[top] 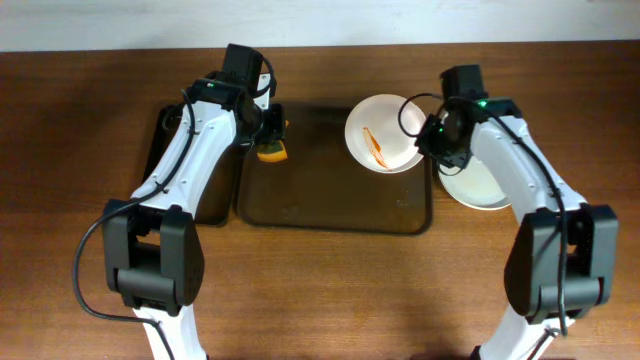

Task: Clean dirty plates on tray and stack at the side

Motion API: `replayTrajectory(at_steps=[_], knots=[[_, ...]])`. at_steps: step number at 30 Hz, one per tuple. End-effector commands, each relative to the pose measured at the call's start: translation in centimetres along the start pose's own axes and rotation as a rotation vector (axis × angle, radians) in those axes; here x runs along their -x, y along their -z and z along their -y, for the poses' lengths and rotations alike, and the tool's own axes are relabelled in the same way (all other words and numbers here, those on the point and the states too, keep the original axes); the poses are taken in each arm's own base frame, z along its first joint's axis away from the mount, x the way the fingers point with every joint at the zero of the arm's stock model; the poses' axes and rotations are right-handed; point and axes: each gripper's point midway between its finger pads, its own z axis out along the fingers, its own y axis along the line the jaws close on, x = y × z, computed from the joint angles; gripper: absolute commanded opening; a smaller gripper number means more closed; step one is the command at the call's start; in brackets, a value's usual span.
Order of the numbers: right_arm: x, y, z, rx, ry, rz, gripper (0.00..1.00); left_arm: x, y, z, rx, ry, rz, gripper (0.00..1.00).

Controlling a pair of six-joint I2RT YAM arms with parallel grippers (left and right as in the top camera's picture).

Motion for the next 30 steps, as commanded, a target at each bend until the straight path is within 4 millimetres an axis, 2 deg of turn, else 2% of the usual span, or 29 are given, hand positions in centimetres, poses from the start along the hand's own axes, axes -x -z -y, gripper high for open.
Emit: replayTrajectory(at_steps=[1, 4, 6, 9, 11, 12, 13, 14, 17, 20, 23, 24, 26, 27, 29, 30], knots=[[-1.7, -3.3, -0.1, -0.052, -0.023, -0.041, 0.26, -0.1, -0.3, -0.1, -0.001, -0.014, -0.007, 0.00], [-2.5, -5.1, -0.7, -0.055, -0.007, -0.066, 0.24, -0.1, -0.3, -0.1, -0.001, -0.014, -0.007, 0.00], [-3.6, -5.7, -0.9, -0.064, 0.009, -0.097, 0.20, -0.1, -0.3, -0.1, -0.001, -0.014, -0.007, 0.00], [-5.3, -5.8, -2.1, -0.057, 0.049, -0.137, 0.04, -0.1, -0.3, -0.1, -0.001, -0.014, -0.007, 0.00], [-6.2, -5.7, -2.6, -0.056, 0.076, -0.152, 0.04, -0.1, -0.3, -0.1, -0.001, -0.014, -0.007, 0.00], [-6.3, -5.7, -2.9, -0.056, 0.087, -0.145, 0.05, -0.1, -0.3, -0.1, -0.001, -0.014, -0.007, 0.00], [-6.0, -5.8, -3.1, -0.053, 0.089, -0.130, 0.18, -0.1, -0.3, -0.1, -0.001, -0.014, -0.007, 0.00], [-5.7, -5.8, -3.3, -0.043, 0.088, -0.118, 0.23, -0.1, -0.3, -0.1, -0.001, -0.014, -0.008, 0.00], [-4.6, -6.0, -3.7, -0.024, 0.084, -0.079, 0.27, -0.1, -0.3, -0.1, -0.001, -0.014, -0.008, 0.00], [-4.8, -6.1, -3.3, -0.043, 0.085, -0.083, 0.30, -0.1, -0.3, -0.1, -0.001, -0.014, -0.007, 0.00], [-5.3, -7.1, -2.8, -0.063, 0.085, -0.105, 0.32, -0.1, -0.3, -0.1, -0.001, -0.014, -0.008, 0.00], [-5.7, -7.5, -2.6, -0.070, 0.084, -0.123, 0.30, -0.1, -0.3, -0.1, -0.001, -0.014, -0.008, 0.00], [-6.2, -7.5, -2.4, -0.079, 0.085, -0.145, 0.17, -0.2, -0.3, -0.1, -0.001, -0.014, -0.008, 0.00], [-6.5, -7.5, -2.4, -0.077, 0.087, -0.155, 0.14, -0.1, -0.3, -0.1, -0.001, -0.014, -0.008, 0.00], [-7.8, -7.3, -3.3, -0.046, 0.099, -0.201, 0.05, -0.1, -0.3, -0.1, -0.001, -0.014, -0.008, 0.00], [-8.5, -7.2, -3.9, -0.031, 0.111, -0.219, 0.05, -0.1, -0.3, -0.1, 0.000, -0.014, -0.008, 0.00]])
